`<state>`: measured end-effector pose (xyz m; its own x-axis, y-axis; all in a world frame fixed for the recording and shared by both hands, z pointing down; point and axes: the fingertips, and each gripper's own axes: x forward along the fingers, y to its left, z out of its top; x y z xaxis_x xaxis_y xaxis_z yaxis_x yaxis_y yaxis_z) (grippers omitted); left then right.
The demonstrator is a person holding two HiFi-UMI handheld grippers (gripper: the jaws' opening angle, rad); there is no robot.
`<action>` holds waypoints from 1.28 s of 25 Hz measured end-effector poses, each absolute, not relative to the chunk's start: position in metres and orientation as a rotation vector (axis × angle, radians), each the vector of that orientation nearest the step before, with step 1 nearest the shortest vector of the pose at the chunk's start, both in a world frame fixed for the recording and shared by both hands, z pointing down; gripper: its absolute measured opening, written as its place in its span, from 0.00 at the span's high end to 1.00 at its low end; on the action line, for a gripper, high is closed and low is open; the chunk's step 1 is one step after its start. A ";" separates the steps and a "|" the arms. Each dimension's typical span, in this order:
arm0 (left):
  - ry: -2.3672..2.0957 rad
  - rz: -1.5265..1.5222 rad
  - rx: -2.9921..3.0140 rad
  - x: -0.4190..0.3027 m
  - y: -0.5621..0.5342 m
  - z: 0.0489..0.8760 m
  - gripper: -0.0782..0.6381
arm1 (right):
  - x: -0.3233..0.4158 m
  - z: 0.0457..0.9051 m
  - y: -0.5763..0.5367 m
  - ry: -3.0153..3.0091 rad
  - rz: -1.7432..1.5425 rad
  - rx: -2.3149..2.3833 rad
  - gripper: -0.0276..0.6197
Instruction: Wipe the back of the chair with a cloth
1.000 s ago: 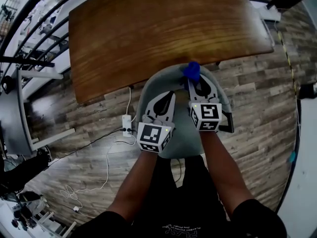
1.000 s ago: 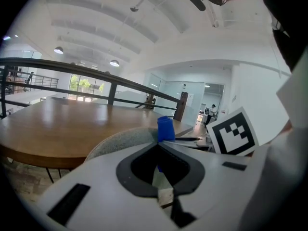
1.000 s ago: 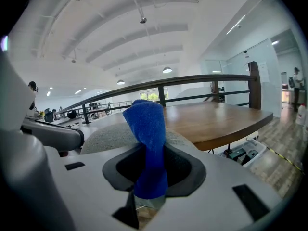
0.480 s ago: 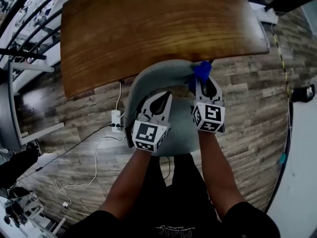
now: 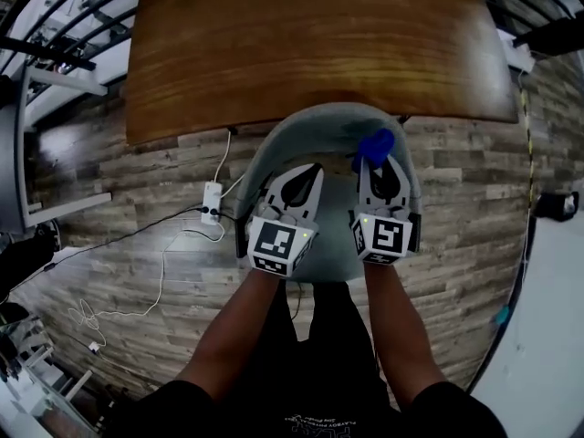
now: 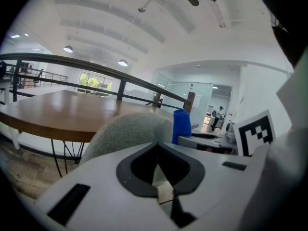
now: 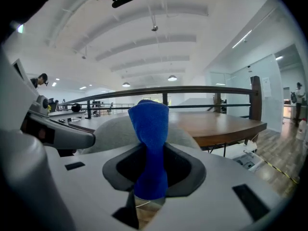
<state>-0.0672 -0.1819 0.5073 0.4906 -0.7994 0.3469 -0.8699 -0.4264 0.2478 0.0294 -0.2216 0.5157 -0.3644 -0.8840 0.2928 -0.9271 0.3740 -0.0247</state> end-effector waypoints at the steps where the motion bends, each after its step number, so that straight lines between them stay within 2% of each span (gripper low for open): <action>1: -1.424 0.238 2.333 -0.077 -0.182 0.508 0.88 | 0.017 0.519 -0.219 -2.426 0.275 1.585 0.79; 10: -1.616 0.148 2.189 -0.155 -0.170 0.515 0.88 | -0.093 0.535 -0.186 -2.609 0.329 1.300 0.79; 18: -1.737 0.147 2.082 -0.205 -0.158 0.528 0.88 | -0.155 0.548 -0.165 -2.700 0.334 1.097 0.79; 24: -1.749 0.144 2.059 -0.218 -0.152 0.537 0.88 | -0.178 0.559 -0.171 -2.684 0.330 1.060 0.79; 32: -1.734 0.142 2.059 -0.215 -0.153 0.544 0.88 | -0.173 0.561 -0.180 -2.695 0.272 1.067 0.79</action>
<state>-0.2148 -0.1530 0.5436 0.2073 -0.9120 0.3539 -0.9573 -0.1147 0.2653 -0.1728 -0.1799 0.5614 -0.7085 -0.6482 0.2790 -0.6908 0.7178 -0.0867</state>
